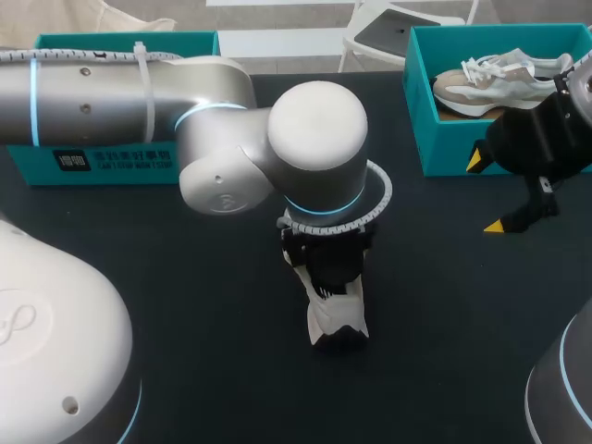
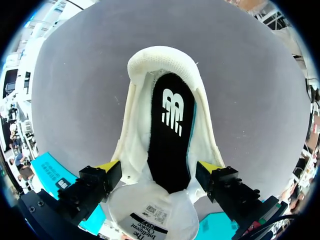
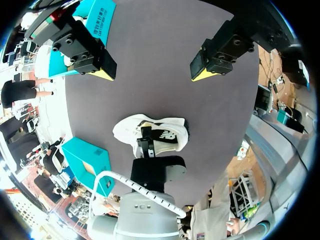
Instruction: Take the shoe out of the shoebox, open the shoe tongue, remove and reinsert the insole, then place the shoe into the shoebox
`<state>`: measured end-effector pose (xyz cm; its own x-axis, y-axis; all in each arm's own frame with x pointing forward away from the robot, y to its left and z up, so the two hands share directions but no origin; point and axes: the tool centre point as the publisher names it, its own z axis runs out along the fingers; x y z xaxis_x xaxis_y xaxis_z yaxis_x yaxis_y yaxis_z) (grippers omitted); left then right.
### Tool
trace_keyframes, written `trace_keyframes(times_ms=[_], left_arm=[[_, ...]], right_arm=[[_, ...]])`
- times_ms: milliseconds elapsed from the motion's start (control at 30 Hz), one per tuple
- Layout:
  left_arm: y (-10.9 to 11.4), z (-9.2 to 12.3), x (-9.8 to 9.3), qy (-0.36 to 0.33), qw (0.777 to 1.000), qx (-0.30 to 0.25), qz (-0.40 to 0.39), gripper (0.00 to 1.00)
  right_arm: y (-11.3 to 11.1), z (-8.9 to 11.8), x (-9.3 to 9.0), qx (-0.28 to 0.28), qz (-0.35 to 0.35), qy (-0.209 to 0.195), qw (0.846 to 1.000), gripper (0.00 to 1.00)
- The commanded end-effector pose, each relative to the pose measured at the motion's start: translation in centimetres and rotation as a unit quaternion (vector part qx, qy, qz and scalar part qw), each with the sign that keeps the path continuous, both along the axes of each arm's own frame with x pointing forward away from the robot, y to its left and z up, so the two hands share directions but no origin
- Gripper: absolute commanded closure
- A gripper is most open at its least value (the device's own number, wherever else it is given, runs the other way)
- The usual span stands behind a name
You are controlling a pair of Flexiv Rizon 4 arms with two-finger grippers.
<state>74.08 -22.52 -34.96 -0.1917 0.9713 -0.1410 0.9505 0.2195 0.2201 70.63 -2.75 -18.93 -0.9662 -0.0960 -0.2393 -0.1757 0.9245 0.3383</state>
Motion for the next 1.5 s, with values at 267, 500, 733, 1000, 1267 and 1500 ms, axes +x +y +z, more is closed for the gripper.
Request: trace_keyframes(times_ms=[267,500,733,1000,1267,1500], left_arm=[[-0.2,2.3,1.9,0.004,1.000,-0.008,-0.007,0.00],[-0.4,4.2,2.7,0.007,0.999,-0.009,-0.031,0.00],[0.4,5.7,3.1,0.019,0.998,0.008,-0.052,0.00],[1.8,6.7,3.5,0.024,0.995,0.058,-0.082,0.00],[1.4,5.8,5.4,0.014,0.997,0.055,-0.059,0.00],[0.2,4.5,7.1,0.016,0.998,0.054,-0.042,0.00]], right_arm=[[0.1,-0.1,0.1,-0.001,0.000,0.001,1.000,0.00],[0.1,-0.1,0.1,-0.001,0.000,0.001,1.000,0.00],[0.1,-0.1,0.1,-0.001,0.000,0.001,1.000,0.00],[0.1,-0.1,0.1,-0.001,0.000,0.001,1.000,0.00],[0.1,-0.1,0.1,-0.001,0.000,0.001,1.000,0.00],[0.1,-0.1,0.1,-0.001,0.000,0.001,1.000,0.00]])
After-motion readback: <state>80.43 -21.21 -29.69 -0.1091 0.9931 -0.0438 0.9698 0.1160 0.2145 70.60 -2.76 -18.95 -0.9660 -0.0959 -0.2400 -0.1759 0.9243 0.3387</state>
